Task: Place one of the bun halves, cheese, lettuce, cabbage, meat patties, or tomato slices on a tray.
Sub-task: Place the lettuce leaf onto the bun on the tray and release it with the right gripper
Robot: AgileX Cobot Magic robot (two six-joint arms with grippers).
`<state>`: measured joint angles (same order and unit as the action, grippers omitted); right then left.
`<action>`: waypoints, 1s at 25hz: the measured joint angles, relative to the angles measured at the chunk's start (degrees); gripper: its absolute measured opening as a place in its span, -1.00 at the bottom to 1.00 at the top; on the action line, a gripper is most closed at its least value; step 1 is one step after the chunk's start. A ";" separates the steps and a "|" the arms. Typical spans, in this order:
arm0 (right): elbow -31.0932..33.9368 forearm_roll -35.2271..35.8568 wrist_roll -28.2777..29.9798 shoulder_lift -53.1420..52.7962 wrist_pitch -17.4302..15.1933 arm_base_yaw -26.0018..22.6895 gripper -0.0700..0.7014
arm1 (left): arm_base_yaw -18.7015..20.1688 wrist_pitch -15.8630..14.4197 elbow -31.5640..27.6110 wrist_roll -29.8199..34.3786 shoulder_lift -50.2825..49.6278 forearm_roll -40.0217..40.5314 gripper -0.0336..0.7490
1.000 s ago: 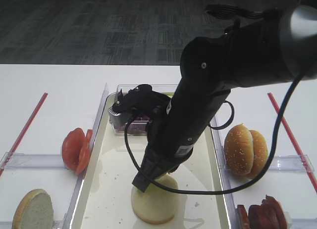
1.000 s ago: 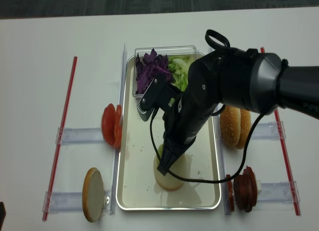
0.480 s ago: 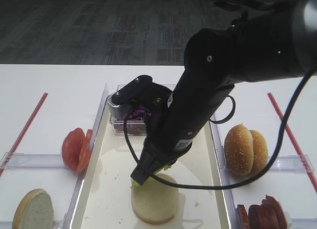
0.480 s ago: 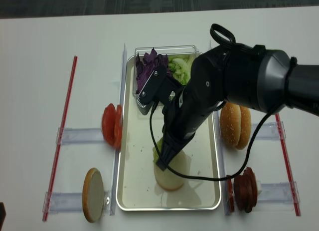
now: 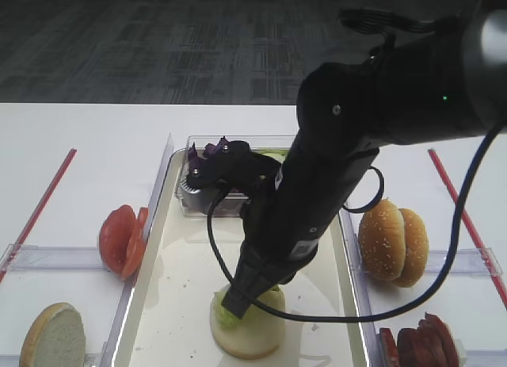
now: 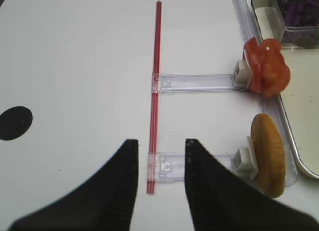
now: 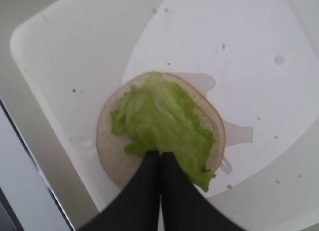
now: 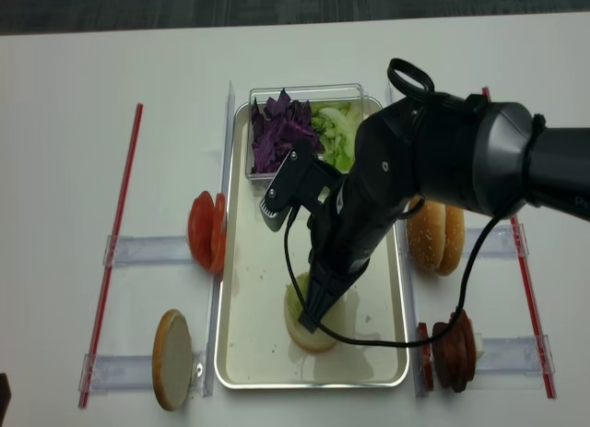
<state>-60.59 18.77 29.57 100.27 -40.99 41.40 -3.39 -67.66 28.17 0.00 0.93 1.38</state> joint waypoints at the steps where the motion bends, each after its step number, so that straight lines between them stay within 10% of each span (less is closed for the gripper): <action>1: 0.25 0.11 0.00 0.00 0.00 0.00 -0.74 | 0.00 0.00 0.00 0.00 0.00 0.00 -0.34; 25: 0.77 1.56 0.41 1.61 -2.75 0.00 -0.74 | 0.00 0.00 0.00 0.00 0.00 0.00 -0.34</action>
<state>-59.82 20.32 29.98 101.88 -43.75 41.40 -3.39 -67.66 28.17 0.00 0.93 1.38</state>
